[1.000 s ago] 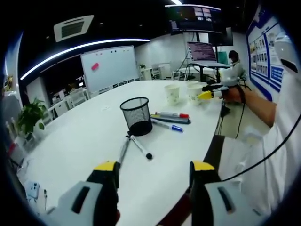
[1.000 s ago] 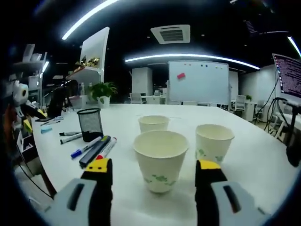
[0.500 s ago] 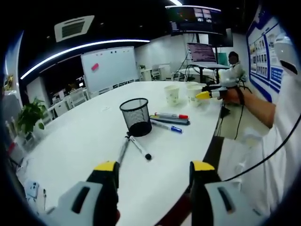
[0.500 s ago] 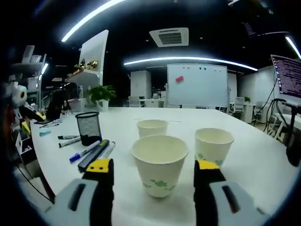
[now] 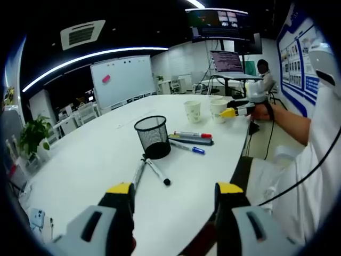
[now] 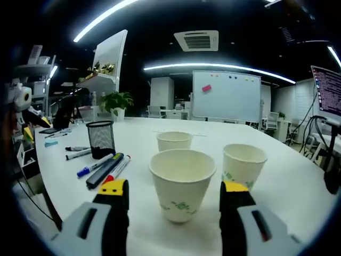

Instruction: Place the scattered laser pointers and whiteboard markers into the pen holder and stack the scattered paper cups together

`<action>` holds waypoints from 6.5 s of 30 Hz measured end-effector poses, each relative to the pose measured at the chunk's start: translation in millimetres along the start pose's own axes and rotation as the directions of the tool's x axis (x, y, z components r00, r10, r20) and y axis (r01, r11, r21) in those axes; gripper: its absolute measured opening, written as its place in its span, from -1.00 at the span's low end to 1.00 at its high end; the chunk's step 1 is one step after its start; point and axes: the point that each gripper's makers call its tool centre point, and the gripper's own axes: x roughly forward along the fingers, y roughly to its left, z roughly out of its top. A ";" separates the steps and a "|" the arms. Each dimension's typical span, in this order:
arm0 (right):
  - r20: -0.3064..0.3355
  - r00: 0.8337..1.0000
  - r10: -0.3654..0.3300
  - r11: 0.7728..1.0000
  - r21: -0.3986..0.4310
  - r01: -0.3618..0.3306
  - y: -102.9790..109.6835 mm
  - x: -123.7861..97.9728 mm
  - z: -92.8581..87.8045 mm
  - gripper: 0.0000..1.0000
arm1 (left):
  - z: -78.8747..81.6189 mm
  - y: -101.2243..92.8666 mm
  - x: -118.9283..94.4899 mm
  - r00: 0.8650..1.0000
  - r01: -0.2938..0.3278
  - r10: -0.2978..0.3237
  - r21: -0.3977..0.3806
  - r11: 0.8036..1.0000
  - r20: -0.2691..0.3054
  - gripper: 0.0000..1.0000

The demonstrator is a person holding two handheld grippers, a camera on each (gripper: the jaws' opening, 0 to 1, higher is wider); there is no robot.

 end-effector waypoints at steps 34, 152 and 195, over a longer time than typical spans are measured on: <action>0.020 0.996 0.085 0.996 -0.034 -0.084 0.1 17.4 -2.0 0.27 | 4.0 -5.9 4.2 1.000 0.015 -0.015 0.018 1.000 -0.017 0.23; 0.114 0.977 -0.179 0.978 -0.084 0.189 -105.5 38.5 88.6 -0.08 | 16.0 -31.0 11.1 0.993 0.115 -0.116 0.027 0.993 0.038 0.22; 0.061 0.980 -0.188 0.981 -0.037 0.190 -109.2 34.8 62.2 -0.08 | 15.5 -28.5 14.7 0.993 0.113 -0.113 0.026 0.993 0.028 0.22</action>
